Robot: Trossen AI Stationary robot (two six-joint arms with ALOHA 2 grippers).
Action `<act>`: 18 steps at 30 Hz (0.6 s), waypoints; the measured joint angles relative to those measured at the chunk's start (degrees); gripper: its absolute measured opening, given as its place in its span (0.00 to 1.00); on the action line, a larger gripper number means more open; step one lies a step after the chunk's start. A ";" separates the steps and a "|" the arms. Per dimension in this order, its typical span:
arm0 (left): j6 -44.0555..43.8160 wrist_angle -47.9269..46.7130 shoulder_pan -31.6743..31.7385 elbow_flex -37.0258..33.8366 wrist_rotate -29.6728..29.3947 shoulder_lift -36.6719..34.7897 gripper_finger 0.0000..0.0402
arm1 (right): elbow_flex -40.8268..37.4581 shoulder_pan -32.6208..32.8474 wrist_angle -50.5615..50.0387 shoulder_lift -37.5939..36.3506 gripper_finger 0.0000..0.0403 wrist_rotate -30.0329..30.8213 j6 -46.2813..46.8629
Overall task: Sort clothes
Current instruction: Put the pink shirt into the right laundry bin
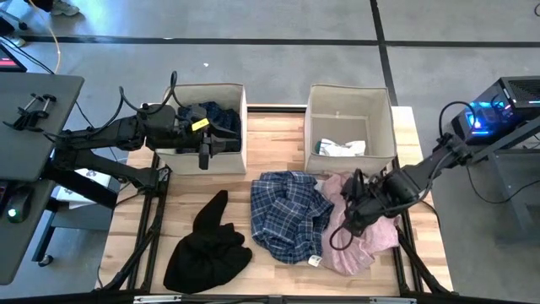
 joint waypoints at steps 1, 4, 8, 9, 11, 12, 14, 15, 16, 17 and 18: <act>0.00 0.00 -0.02 0.00 0.00 0.00 0.31 | 0.00 0.48 0.35 0.01 0.64 1.24 -0.84; 0.02 0.00 0.00 0.00 0.00 0.00 0.31 | 0.00 2.19 0.36 0.01 0.64 9.33 -2.96; 0.02 -0.01 0.00 0.00 0.12 0.00 0.31 | 0.00 3.07 0.07 -0.01 0.64 15.74 -3.15; 0.02 0.00 -0.01 0.00 0.27 0.00 0.31 | 0.00 3.07 0.12 -0.01 0.64 15.98 -3.07; 0.02 -0.01 -0.01 0.00 0.26 0.00 0.31 | -1.03 3.07 1.59 -0.17 0.64 15.97 -3.04; 0.02 -0.02 -0.02 0.00 0.28 0.00 0.31 | -2.28 3.09 2.77 -0.46 0.64 15.65 -2.75; 0.02 -0.06 -0.02 0.00 0.28 0.00 0.31 | -6.51 3.49 6.53 -1.46 0.64 12.53 -1.61; 0.02 -0.10 -0.02 0.00 0.28 0.00 0.31 | -9.15 3.58 8.93 -2.04 0.64 10.22 -1.27; 0.02 -0.15 0.00 0.00 0.26 0.00 0.31 | -11.78 3.62 11.27 -2.64 0.64 7.90 -0.46; 0.02 -0.15 -0.01 0.00 0.28 0.00 0.31 | -14.76 3.64 13.67 -3.22 0.64 5.79 0.89; 0.02 -0.15 0.00 0.00 0.28 0.00 0.31 | -17.40 3.66 15.71 -3.66 0.64 3.93 2.71</act>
